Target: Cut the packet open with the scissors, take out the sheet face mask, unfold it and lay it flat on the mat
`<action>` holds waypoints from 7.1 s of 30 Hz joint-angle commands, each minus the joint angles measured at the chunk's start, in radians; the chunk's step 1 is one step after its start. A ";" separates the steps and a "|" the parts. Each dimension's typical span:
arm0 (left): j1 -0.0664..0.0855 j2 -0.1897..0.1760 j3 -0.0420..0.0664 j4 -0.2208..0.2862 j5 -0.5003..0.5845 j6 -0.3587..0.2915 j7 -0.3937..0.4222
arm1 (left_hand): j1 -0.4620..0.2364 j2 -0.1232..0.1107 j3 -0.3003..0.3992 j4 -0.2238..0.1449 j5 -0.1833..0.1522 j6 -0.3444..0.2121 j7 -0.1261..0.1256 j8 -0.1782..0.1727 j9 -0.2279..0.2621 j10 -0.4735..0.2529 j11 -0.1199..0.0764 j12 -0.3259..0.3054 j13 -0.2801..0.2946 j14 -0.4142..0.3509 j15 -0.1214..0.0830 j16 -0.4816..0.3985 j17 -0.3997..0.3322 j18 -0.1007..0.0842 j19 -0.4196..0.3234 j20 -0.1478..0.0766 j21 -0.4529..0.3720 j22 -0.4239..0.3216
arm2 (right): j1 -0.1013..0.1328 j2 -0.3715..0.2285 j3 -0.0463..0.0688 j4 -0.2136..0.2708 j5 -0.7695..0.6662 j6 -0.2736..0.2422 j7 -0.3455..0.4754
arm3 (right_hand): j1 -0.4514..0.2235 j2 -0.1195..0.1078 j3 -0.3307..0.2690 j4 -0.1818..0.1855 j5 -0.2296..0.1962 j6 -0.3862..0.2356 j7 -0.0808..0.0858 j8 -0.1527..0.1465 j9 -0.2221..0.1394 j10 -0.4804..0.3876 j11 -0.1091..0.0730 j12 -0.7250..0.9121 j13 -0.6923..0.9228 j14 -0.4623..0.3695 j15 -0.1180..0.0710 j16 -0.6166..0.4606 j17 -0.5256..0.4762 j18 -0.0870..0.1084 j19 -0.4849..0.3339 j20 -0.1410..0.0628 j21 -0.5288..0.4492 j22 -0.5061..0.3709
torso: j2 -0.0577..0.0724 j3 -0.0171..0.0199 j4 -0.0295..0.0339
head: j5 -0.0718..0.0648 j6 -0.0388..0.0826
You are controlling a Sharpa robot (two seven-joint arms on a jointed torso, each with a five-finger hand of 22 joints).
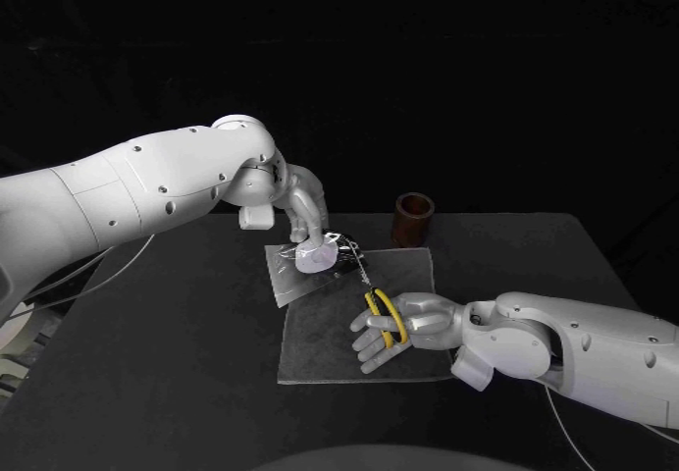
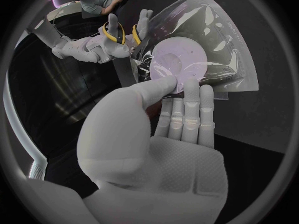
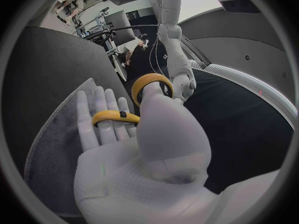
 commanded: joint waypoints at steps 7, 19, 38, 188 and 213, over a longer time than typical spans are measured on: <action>-0.001 0.002 0.000 0.002 0.012 0.016 0.003 | 0.001 0.012 0.007 -0.002 0.005 0.007 0.001 0.005 0.004 0.098 -0.036 0.006 0.050 0.000 -0.008 0.003 -0.002 0.014 0.005 0.000 0.005 0.001 | 0.001 0.000 0.002 0.002 -0.009 -0.015 0.024 | 0.029 0.051 -0.048 -0.018 -0.006 0.084 0.104 -0.001 -0.037 0.107 -0.006 -0.002 0.002 0.061 -0.020 0.029 0.013 0.059 0.037 -0.006 0.018 0.002 | 0.000 0.0009 -0.0009 | 0.001 -0.003; -0.001 0.000 0.000 0.002 0.011 0.019 0.002 | 0.000 0.012 0.009 -0.003 0.005 0.006 0.001 0.005 0.004 0.098 -0.036 0.006 0.050 0.000 -0.008 0.004 -0.003 0.014 0.005 -0.001 0.005 0.001 | 0.001 -0.002 0.002 0.003 -0.011 -0.023 0.034 | 0.059 0.096 -0.091 -0.031 -0.006 0.162 0.081 -0.019 -0.069 0.178 -0.029 -0.016 0.003 0.104 -0.038 0.040 0.032 0.062 0.068 -0.017 0.029 0.002 | 0.000 0.0006 0.0001 | -0.003 -0.001; -0.001 0.002 0.000 0.006 0.011 0.017 0.002 | 0.000 0.012 0.009 -0.003 0.005 0.006 0.001 0.005 0.004 0.098 -0.036 0.006 0.050 0.000 -0.008 0.004 -0.003 0.014 0.005 -0.001 0.005 0.001 | 0.001 0.002 0.002 0.008 -0.007 -0.066 0.035 | 0.003 0.085 -0.232 -0.008 -0.006 -0.044 0.140 -0.077 -0.112 -0.054 0.043 -0.129 -0.003 -0.111 0.033 -0.058 -0.004 0.016 -0.011 -0.003 -0.018 -0.004 | 0.000 0.0007 0.0002 | -0.009 0.004; -0.005 -0.009 0.000 0.104 -0.192 -0.054 0.090 | -0.004 0.011 0.019 -0.011 0.004 0.007 0.000 0.004 0.017 0.095 -0.036 0.015 0.057 0.001 -0.009 0.009 -0.010 0.013 0.004 -0.004 0.012 0.001 | 0.014 -0.045 0.014 0.024 -0.048 -0.347 -0.019 | 0.111 0.214 -0.285 0.024 0.012 0.368 -0.034 0.027 0.095 0.462 -0.150 0.057 0.186 0.348 -0.161 0.221 0.339 0.056 0.266 -0.136 0.211 0.063 | 0.000 0.0004 0.0008 | -0.025 -0.017; -0.022 -0.048 0.000 0.124 -0.188 -0.054 0.114 | -0.007 0.011 0.020 -0.010 0.004 0.007 0.000 0.004 0.019 0.094 -0.036 0.016 0.057 0.001 -0.008 0.009 -0.011 0.013 0.004 -0.004 0.012 0.001 | 0.029 -0.052 0.018 0.035 -0.053 -0.389 0.123 | 0.174 0.221 -0.283 -0.045 -0.001 0.304 0.053 -0.219 0.083 0.282 -0.060 -0.134 0.092 0.215 -0.084 0.028 0.334 0.056 0.184 -0.073 0.160 0.034 | 0.000 -0.0001 0.0006 | -0.024 0.001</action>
